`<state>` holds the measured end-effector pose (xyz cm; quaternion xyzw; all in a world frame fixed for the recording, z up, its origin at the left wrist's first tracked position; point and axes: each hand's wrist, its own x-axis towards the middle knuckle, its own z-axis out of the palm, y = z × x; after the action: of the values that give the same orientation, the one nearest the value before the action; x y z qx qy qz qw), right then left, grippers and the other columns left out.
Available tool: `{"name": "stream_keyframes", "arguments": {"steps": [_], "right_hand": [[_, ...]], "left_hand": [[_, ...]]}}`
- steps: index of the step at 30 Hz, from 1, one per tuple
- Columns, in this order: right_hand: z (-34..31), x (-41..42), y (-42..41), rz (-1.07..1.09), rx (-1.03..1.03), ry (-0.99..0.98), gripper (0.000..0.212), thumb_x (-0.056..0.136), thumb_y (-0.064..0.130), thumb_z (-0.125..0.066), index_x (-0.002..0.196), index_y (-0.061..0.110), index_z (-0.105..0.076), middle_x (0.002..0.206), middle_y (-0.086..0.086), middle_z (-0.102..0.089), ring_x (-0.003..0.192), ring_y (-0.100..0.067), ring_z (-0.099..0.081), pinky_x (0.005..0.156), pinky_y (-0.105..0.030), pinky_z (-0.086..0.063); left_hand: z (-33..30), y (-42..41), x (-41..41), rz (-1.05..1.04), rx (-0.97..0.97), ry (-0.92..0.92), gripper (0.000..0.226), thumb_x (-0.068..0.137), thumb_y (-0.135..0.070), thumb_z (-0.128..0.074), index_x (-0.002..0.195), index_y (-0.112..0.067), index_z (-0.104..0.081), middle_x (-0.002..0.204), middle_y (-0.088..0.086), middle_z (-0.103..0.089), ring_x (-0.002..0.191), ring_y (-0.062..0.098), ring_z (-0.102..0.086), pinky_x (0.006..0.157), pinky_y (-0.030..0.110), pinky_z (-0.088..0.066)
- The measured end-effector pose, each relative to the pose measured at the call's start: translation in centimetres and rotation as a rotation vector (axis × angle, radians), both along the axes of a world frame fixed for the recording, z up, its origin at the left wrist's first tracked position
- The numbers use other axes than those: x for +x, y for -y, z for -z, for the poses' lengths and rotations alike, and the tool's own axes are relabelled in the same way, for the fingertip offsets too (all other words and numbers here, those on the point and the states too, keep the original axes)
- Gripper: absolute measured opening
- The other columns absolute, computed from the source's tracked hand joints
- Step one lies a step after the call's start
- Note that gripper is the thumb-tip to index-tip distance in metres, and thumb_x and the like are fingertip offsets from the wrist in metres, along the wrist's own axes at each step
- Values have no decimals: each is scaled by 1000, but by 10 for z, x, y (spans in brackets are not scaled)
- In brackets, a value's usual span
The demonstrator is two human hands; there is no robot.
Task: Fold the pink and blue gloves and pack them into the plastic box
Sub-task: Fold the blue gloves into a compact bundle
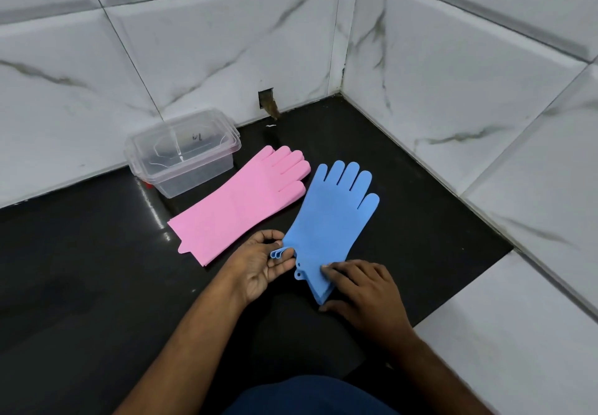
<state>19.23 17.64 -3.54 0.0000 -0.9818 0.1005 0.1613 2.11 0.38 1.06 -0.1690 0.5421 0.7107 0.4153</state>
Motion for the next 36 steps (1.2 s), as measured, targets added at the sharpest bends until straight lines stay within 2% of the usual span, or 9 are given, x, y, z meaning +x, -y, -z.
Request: {"name": "stream_keyframes", "arguments": {"steps": [6, 11, 13, 16, 20, 25, 28, 31, 36], "right_hand": [[-7, -3, 7, 197, -317, -86, 28, 88, 21, -63, 113, 27, -74, 108, 14, -73, 99, -9, -62, 76, -25, -42], [-8, 2, -1, 213, -534, -47, 26, 89, 13, -65, 110, 25, -73, 104, 15, -70, 93, -8, -58, 78, -39, -51], [-9, 4, -3, 202, -519, -41, 24, 89, 18, -63, 109, 27, -73, 102, 18, -69, 91, -7, -56, 76, -38, -51], [-11, 4, -8, 153, -424, -24, 28, 86, 9, -71, 108, 25, -75, 101, 14, -72, 91, -9, -58, 75, -35, -49], [-13, 4, -11, 67, -354, -22, 17, 90, 19, -59, 100, 20, -73, 92, 9, -70, 84, -15, -60, 69, -36, -49], [-13, -3, -9, 289, -612, 0, 19, 100, 38, -57, 101, 20, -62, 80, 12, -61, 74, -7, -60, 67, -31, -49], [-13, -7, -7, 387, -756, 18, 26, 98, 33, -63, 123, 30, -58, 74, 13, -63, 72, -4, -63, 63, -12, -43], [-16, -13, -6, 427, -812, 35, 31, 98, 29, -64, 126, 32, -51, 70, 12, -64, 66, -7, -62, 58, -16, -42], [-21, -14, -3, 472, -812, -12, 33, 97, 23, -62, 122, 33, -41, 65, 6, -62, 58, -8, -60, 52, -19, -42]], "left_hand": [[-5, 13, -4, 234, -56, -240, 18, 103, -9, -56, 107, -6, -73, 89, 12, -78, 60, 17, -72, 56, 31, -62], [-7, 34, -13, 454, 117, -164, 31, 103, 5, -48, 123, -2, -71, 121, 16, -74, 106, 29, -75, 76, 38, -65], [-3, 41, -16, 618, 74, -297, 41, 97, 12, -53, 129, -9, -68, 125, 12, -73, 117, 30, -70, 89, 37, -62], [2, 44, -13, 732, -86, -653, 45, 85, 8, -74, 120, -19, -73, 113, 7, -78, 109, 29, -73, 94, 30, -59], [13, 40, -8, 637, -244, -1021, 22, 77, -29, -88, 98, -34, -82, 96, -6, -69, 91, 13, -67, 84, 25, -52], [17, 25, 4, 481, -282, -1001, 49, 94, -51, -63, 63, -13, -58, 81, -3, -55, 70, 9, -54, 72, 30, -44], [17, 13, 5, 460, -430, -1115, 50, 101, -37, -61, 66, -4, -47, 70, 0, -54, 65, 12, -49, 68, 34, -41], [10, 2, 1, 419, -478, -1265, 36, 100, -33, -63, 73, -9, -64, 84, -7, -62, 85, 5, -55, 76, 20, -42], [7, -11, -3, 529, -489, -1216, 44, 101, -41, -58, 69, -11, -52, 59, -1, -51, 55, 12, -47, 57, 31, -37]]}}
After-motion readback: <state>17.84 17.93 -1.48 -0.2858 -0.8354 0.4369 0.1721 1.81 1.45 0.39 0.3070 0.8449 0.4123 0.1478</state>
